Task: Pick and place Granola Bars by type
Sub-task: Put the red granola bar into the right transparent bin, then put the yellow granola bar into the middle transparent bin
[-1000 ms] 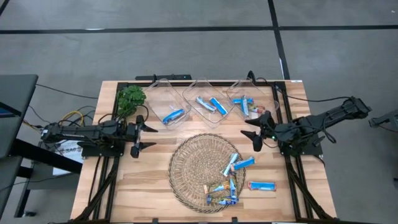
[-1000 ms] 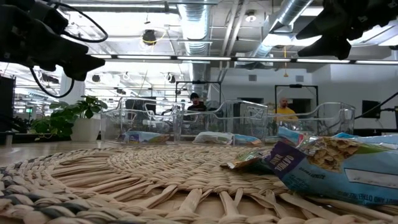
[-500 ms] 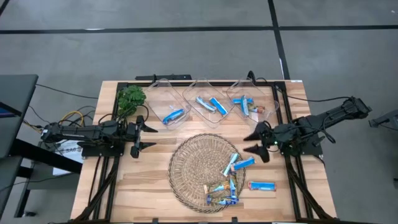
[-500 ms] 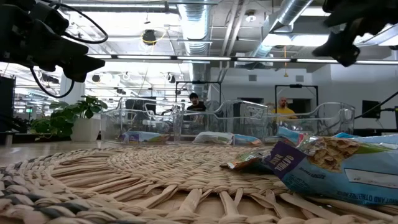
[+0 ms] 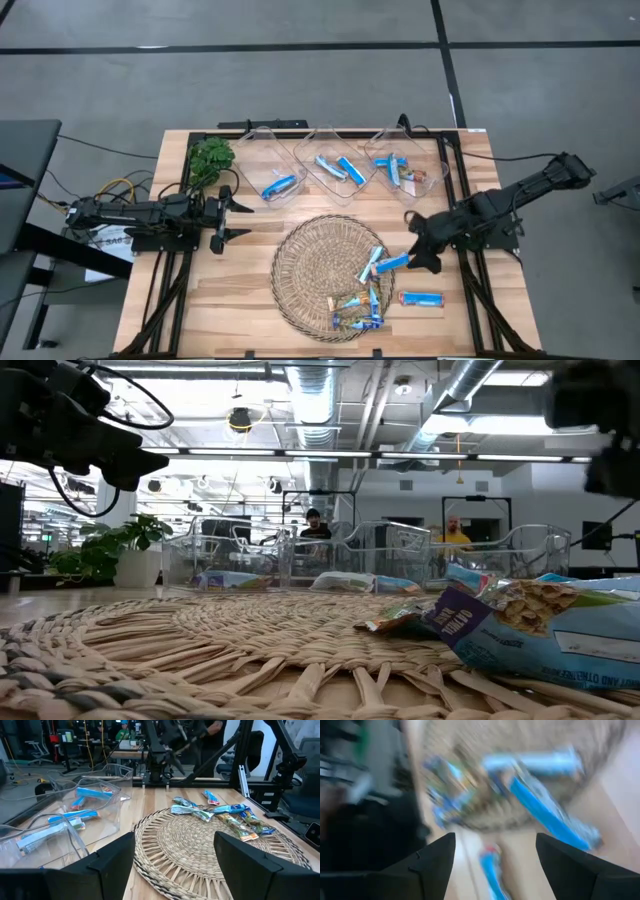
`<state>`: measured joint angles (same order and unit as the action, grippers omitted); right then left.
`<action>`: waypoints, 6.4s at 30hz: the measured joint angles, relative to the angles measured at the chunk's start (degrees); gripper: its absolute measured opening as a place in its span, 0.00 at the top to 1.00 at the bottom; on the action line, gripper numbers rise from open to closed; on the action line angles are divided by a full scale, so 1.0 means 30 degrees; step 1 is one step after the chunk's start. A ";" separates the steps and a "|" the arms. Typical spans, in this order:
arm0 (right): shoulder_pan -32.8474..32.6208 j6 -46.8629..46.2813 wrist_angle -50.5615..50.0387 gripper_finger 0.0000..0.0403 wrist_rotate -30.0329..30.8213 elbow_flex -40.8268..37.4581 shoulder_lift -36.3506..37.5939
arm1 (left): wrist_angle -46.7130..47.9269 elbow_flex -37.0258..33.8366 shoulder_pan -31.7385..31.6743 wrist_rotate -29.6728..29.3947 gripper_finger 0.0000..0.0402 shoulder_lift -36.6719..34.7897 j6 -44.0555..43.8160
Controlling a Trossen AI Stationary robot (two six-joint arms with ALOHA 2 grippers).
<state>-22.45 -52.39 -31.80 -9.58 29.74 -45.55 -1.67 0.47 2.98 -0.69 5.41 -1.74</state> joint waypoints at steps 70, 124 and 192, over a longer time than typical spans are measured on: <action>-0.8891 -0.0542 -0.2793 0.42 0.2242 0.6441 -1.6433 | 0.0022 0.0000 0.0000 0.0015 0.34 0.0007 -0.0335; 0.1387 0.9436 0.0925 0.86 2.7706 0.6382 -0.7392 | 0.0017 0.0000 -0.0007 0.0007 0.34 0.0000 -0.0242; 0.8609 1.2574 -0.0465 0.35 1.5709 0.4626 -0.5998 | 0.0015 0.0000 0.0000 0.0015 0.34 0.0007 -0.0335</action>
<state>3.38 -14.67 -33.19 37.55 43.62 -63.54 -1.63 0.47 2.98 -0.64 5.43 -2.74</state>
